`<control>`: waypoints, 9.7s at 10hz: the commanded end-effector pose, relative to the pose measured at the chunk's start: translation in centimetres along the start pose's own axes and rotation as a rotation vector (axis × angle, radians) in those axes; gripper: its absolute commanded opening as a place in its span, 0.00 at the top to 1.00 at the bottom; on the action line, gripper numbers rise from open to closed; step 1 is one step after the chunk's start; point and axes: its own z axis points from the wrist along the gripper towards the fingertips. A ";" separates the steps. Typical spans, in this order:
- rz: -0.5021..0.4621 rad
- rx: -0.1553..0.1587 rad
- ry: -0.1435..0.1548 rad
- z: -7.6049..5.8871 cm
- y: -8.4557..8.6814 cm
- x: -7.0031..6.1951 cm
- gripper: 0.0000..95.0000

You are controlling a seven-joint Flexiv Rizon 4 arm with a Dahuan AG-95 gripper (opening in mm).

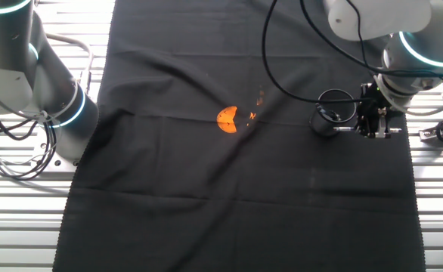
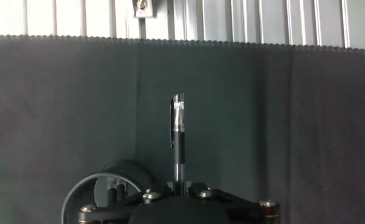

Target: Put the pen into the pen holder

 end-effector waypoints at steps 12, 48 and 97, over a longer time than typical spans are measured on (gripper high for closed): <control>-0.231 0.079 0.036 0.0 0.0 0.0 1.00; -0.259 0.026 -0.013 -3.7 -0.4 2.2 1.00; -0.132 0.075 0.223 -1.5 6.7 10.6 1.00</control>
